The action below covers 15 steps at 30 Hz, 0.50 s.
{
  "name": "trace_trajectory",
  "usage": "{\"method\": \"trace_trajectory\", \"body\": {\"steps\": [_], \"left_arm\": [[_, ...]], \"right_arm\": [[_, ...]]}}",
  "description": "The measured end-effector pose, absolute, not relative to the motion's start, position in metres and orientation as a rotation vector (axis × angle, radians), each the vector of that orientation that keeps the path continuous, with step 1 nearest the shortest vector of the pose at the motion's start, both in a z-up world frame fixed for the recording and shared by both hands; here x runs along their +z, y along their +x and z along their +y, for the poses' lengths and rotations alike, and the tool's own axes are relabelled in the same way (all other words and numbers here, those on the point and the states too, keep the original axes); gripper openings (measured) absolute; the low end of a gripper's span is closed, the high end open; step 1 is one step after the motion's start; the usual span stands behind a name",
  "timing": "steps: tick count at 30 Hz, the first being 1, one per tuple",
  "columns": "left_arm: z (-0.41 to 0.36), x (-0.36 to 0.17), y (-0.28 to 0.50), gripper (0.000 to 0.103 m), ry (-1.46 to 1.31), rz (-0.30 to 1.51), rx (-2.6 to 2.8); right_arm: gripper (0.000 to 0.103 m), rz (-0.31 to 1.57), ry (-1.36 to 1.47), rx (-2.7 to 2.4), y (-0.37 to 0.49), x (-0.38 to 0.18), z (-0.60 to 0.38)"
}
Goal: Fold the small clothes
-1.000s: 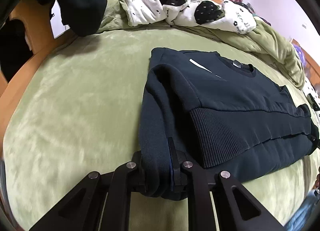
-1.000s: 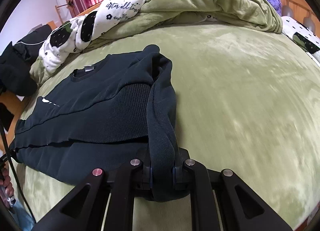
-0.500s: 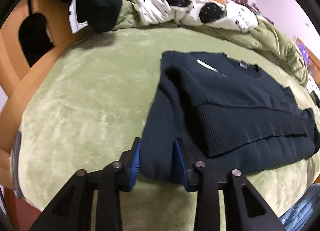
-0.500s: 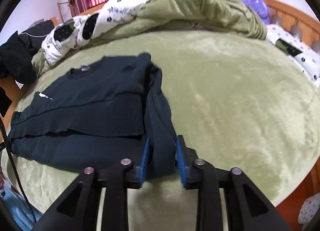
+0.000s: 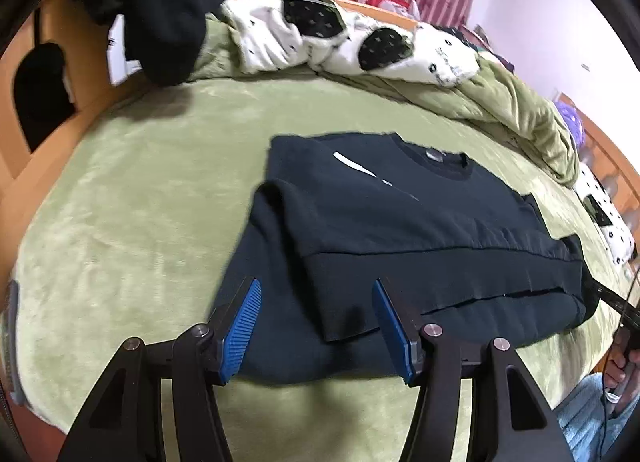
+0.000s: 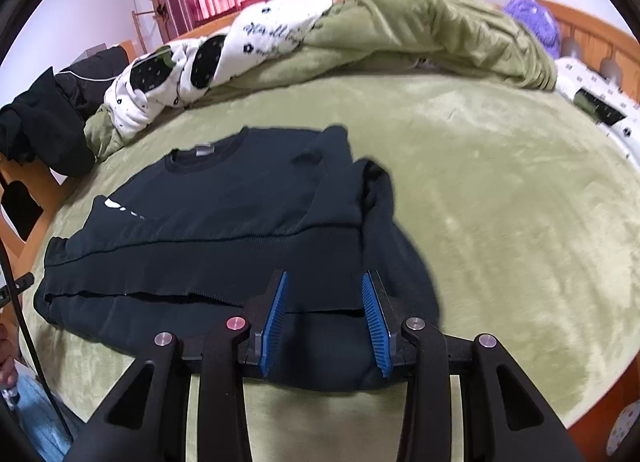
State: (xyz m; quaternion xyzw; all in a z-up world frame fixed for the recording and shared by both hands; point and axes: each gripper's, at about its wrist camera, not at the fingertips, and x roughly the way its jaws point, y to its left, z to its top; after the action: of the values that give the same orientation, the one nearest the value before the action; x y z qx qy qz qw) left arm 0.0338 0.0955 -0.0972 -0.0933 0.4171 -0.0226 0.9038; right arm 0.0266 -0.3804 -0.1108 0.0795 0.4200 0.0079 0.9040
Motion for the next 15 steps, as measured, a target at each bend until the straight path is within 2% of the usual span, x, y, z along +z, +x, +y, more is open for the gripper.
{"method": "trace_trajectory", "body": {"steps": [4,8,10,12,14,15], "left_arm": [[0.087,-0.111,0.049,0.055,-0.183,0.898,-0.066],[0.087,-0.122,0.063,0.055,-0.209,0.922,-0.084],[0.09,-0.125,0.069,0.044,-0.247,0.922,-0.106],[0.091,-0.125,0.073,0.024,-0.273,0.915,-0.106],[0.094,-0.118,0.077,0.013,-0.278,0.873,-0.1],[0.096,-0.113,0.079,0.013,-0.289,0.862,-0.109]], "right_arm": [[0.038,0.912,0.163,-0.017,0.04,-0.13,-0.381],[0.043,0.93,0.212,-0.02,0.052,-0.141,-0.392],[0.043,0.936,0.22,-0.007,0.057,-0.144,-0.393],[0.021,0.928,0.204,0.004,0.062,-0.144,-0.39],[0.011,0.911,0.172,0.005,0.066,-0.138,-0.387],[0.011,0.896,0.178,0.023,0.068,-0.133,-0.388]]}}
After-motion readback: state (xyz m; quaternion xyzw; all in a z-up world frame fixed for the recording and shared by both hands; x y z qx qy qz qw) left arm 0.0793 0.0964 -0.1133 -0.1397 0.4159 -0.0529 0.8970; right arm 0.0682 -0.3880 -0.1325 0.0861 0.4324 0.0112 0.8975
